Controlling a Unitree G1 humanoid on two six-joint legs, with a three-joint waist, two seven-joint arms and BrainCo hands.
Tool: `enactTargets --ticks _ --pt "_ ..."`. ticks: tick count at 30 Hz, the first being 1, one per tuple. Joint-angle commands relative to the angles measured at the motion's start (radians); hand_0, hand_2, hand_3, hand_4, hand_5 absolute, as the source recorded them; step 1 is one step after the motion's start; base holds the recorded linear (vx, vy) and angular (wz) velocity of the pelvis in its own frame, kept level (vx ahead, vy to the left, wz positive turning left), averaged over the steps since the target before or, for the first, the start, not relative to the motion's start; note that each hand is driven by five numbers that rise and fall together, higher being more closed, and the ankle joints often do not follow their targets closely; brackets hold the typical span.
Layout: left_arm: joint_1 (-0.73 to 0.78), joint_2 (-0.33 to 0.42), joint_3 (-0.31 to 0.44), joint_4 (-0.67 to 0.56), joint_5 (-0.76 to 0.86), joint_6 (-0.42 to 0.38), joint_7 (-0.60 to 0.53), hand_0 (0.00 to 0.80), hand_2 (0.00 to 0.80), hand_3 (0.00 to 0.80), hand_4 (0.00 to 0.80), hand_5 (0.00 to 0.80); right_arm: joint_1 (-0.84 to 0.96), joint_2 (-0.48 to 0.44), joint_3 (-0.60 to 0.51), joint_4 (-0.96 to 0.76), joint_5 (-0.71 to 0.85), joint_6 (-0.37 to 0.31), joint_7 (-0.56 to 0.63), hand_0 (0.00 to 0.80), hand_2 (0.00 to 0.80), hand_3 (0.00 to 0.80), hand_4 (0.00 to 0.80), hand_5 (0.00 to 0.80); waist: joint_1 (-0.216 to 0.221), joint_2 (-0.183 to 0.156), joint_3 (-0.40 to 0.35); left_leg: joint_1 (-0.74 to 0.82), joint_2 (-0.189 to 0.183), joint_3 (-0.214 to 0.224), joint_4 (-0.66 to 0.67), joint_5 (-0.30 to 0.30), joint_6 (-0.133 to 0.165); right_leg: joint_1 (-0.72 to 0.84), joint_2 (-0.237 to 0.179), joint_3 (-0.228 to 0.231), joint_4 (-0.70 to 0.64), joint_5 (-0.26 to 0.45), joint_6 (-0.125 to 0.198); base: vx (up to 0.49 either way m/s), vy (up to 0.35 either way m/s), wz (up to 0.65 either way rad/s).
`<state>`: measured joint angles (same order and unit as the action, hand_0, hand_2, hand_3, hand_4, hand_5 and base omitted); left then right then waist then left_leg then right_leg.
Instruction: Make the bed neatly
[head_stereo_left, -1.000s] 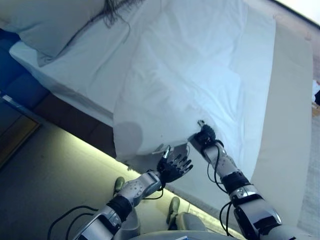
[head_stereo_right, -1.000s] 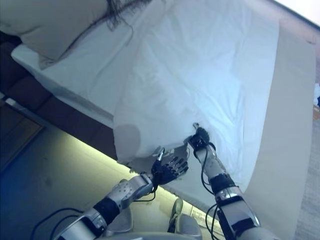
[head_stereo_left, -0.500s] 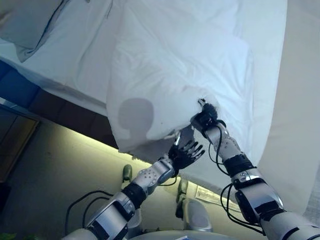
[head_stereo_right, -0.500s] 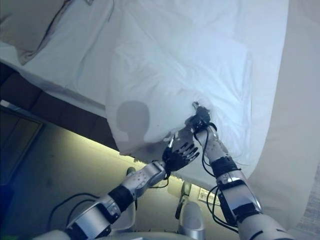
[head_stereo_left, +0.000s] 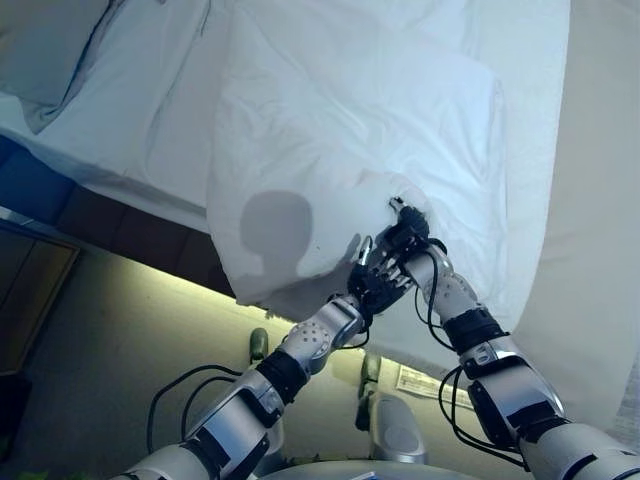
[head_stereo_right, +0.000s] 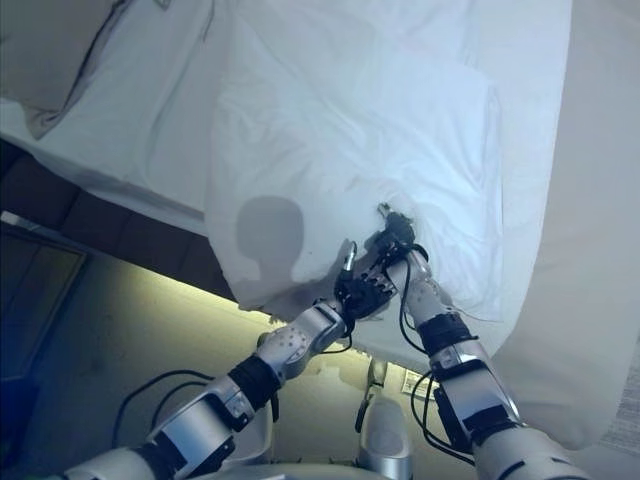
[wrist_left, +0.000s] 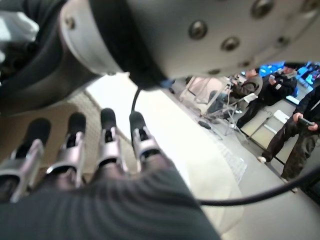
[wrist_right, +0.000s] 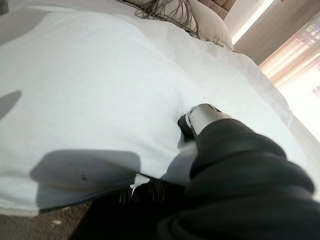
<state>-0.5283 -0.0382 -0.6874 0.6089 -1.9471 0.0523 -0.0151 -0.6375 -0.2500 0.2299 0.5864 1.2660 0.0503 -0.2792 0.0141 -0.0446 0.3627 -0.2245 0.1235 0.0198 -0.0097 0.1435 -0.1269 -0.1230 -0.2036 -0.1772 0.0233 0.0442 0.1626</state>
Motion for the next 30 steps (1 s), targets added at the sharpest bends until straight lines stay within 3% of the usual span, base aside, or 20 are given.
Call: enactTargets --ticks 1,19,30 --pt "-0.044 -0.107 0.001 0.032 -0.025 -0.015 0.007 0.0 0.0 0.0 0.0 0.0 -0.099 -0.032 -0.026 -0.12 -0.016 -0.038 0.021 0.8 0.8 0.8 0.8 0.8 0.003 -0.002 -0.062 0.019 0.003 0.009 -0.048 0.011 0.053 -0.079 -0.064 0.0 0.043 0.122 0.013 0.0 0.0 0.0" --pt "-0.075 -0.064 0.114 0.221 0.009 -0.058 -0.07 0.0 0.0 0.0 0.0 0.0 -0.091 -0.051 -0.006 -0.234 -0.001 -0.036 0.034 0.8 0.8 0.8 0.8 0.8 -0.021 -0.01 -0.058 0.007 0.007 0.02 -0.069 0.029 0.052 -0.108 -0.056 0.011 0.053 0.121 0.014 0.002 0.005 0.0" --pt "-0.161 -0.061 0.183 0.258 0.054 -0.215 -0.049 0.0 0.0 0.0 0.0 0.0 -0.089 -0.023 0.015 -0.304 -0.001 -0.03 0.044 0.8 0.8 0.8 0.8 0.8 -0.048 -0.023 -0.044 -0.027 0.017 0.044 -0.067 0.038 0.048 -0.145 -0.042 0.021 0.057 0.118 0.011 -0.005 0.003 -0.03"
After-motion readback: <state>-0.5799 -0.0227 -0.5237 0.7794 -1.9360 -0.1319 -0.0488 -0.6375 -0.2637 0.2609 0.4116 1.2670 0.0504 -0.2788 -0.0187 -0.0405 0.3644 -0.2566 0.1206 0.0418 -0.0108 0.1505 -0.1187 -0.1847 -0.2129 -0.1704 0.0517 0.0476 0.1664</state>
